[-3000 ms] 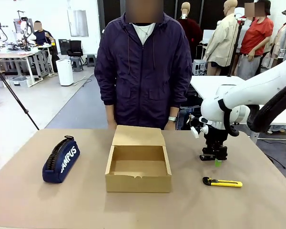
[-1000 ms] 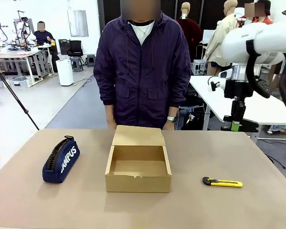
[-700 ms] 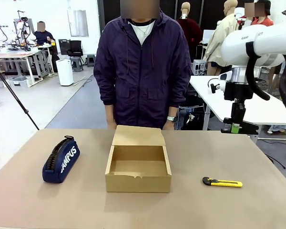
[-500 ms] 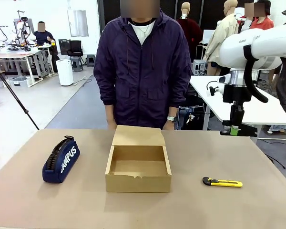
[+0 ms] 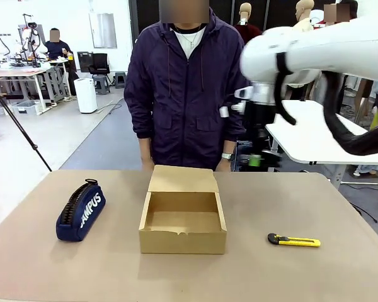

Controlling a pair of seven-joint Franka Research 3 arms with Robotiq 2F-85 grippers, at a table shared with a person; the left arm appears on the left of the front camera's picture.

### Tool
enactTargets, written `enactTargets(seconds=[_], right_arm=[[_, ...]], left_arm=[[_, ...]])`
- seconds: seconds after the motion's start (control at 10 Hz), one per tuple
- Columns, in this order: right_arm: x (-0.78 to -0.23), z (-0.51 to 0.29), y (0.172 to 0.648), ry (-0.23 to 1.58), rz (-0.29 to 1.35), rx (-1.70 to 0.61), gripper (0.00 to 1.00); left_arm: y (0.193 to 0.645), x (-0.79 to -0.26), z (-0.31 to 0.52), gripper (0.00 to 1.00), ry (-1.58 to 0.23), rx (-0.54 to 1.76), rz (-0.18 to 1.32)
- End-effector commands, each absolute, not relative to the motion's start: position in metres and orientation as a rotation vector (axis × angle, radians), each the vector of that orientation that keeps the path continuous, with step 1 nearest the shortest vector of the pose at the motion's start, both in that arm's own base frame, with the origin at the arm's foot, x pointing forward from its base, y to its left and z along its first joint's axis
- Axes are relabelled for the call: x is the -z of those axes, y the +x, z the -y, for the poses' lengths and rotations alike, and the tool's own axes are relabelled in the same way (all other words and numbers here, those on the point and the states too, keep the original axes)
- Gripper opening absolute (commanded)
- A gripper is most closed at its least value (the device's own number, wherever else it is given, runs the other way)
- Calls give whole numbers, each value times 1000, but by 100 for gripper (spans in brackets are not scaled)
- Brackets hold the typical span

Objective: Pack the items into the box.
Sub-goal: Pick up the item indicated by the person and place it inside the Mailer Box.

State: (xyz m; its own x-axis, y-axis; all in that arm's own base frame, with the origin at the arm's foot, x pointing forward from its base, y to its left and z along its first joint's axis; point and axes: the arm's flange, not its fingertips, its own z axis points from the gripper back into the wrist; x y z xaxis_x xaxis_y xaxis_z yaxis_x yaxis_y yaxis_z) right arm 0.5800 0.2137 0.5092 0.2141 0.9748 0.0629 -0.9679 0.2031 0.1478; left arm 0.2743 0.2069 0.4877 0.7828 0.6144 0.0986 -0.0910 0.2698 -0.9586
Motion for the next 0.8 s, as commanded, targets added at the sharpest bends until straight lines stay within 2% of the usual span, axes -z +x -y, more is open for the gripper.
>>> enactTargets(seconds=[0.0,0.3,0.5,0.7], right_arm=[[-510,-263,588,200,65,-1265,0],[-482,-357,546,207,130,-1332,0],[-450,-383,536,144,135,-1384,0],[-419,-393,529,158,84,-1427,0]], left_arm=[[275,-488,-207,100,-1231,-491,529],[275,-488,-207,100,-1231,-491,529],[275,-488,-207,100,-1231,-491,529],[275,-488,-207,100,-1231,-491,529]])
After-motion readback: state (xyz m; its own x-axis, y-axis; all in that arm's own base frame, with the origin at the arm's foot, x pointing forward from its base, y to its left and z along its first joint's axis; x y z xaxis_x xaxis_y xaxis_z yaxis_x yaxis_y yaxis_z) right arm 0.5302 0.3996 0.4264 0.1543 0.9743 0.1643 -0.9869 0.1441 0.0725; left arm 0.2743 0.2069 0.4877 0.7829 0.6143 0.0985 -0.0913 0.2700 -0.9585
